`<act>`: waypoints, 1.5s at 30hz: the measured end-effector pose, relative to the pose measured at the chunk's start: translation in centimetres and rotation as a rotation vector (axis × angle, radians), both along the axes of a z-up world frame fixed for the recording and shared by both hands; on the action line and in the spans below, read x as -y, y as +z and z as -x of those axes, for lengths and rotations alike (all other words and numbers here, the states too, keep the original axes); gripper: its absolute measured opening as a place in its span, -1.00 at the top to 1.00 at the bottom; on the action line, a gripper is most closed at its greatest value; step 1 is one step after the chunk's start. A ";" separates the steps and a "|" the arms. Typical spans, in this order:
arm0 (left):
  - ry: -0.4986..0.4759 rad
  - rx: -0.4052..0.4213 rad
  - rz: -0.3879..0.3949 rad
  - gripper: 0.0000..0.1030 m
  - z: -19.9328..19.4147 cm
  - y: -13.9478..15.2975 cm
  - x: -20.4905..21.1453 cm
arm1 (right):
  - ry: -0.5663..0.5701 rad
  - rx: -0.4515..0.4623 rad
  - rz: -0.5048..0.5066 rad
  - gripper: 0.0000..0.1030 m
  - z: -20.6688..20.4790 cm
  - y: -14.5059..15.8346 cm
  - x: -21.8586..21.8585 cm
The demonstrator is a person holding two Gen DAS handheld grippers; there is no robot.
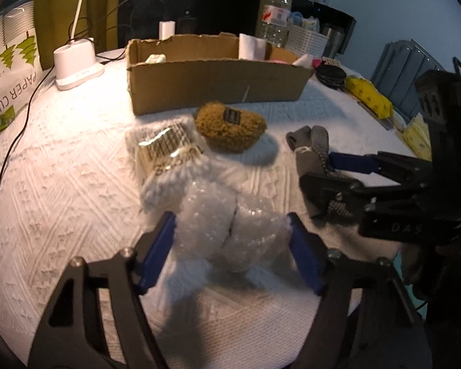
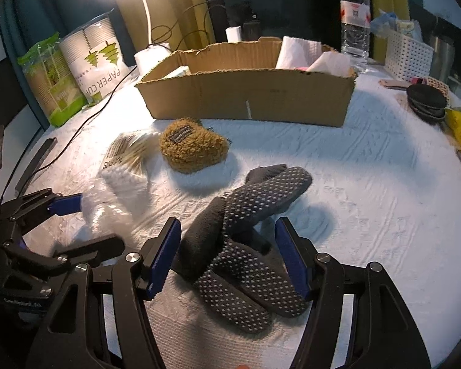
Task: Organize soft objects
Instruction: 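Grasp the gray dotted gloves with the right gripper while the left grasps the bubble wrap, then carry the gloves and bubble wrap over the cardboard box with both grippers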
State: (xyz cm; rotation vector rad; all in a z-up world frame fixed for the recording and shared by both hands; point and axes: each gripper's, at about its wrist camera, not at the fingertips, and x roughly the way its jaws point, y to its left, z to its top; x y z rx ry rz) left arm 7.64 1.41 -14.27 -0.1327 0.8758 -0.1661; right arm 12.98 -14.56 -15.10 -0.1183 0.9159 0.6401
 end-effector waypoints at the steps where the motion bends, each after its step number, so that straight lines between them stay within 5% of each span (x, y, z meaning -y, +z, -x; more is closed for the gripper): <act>1: -0.002 0.003 0.001 -0.37 0.0 0.1 0.0 | 0.004 -0.002 0.004 -0.30 0.0 -0.2 -0.2; 3: -0.005 0.013 0.001 -0.34 0.1 0.3 0.1 | 0.013 -0.006 0.020 -0.27 0.1 -0.6 -0.7; 7: -0.008 0.024 0.002 -0.33 0.3 0.7 0.0 | 0.025 0.020 0.044 0.24 0.3 -0.6 -1.1; 10: -0.008 0.035 0.007 -0.33 0.4 1.2 0.0 | 0.039 0.023 0.039 0.33 0.5 -0.4 -1.0; 45: 0.011 0.153 0.003 -0.33 -2.6 7.0 -0.8 | 0.031 0.154 -0.048 0.34 -1.7 6.8 0.5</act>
